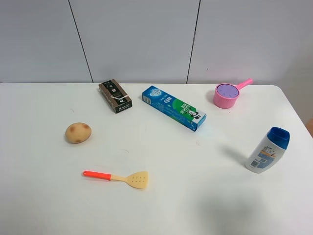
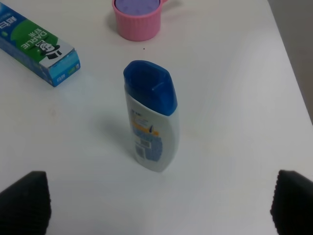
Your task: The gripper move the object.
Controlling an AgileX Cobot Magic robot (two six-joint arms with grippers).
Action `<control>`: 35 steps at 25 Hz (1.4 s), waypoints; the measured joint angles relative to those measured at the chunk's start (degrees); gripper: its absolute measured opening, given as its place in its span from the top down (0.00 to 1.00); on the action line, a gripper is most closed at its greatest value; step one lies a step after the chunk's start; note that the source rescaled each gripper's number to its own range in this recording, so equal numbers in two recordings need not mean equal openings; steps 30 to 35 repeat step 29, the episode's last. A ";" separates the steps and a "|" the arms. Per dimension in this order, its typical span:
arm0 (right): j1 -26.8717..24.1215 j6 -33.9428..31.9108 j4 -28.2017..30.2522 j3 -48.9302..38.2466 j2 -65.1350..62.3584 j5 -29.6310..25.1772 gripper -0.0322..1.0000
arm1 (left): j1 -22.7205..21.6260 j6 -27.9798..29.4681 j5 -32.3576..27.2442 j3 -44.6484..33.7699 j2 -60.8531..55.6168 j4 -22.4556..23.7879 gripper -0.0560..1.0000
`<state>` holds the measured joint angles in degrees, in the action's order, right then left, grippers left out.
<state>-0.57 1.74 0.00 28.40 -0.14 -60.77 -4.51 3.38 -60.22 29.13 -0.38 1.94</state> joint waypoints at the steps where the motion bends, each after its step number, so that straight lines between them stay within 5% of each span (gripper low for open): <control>1: 0.00 0.00 0.00 0.00 0.00 0.00 0.06 | 0.00 0.00 0.00 0.00 0.00 0.00 0.00; 35: 0.00 0.00 0.00 0.00 0.00 0.00 0.06 | 0.00 0.00 0.00 0.00 0.00 0.00 0.00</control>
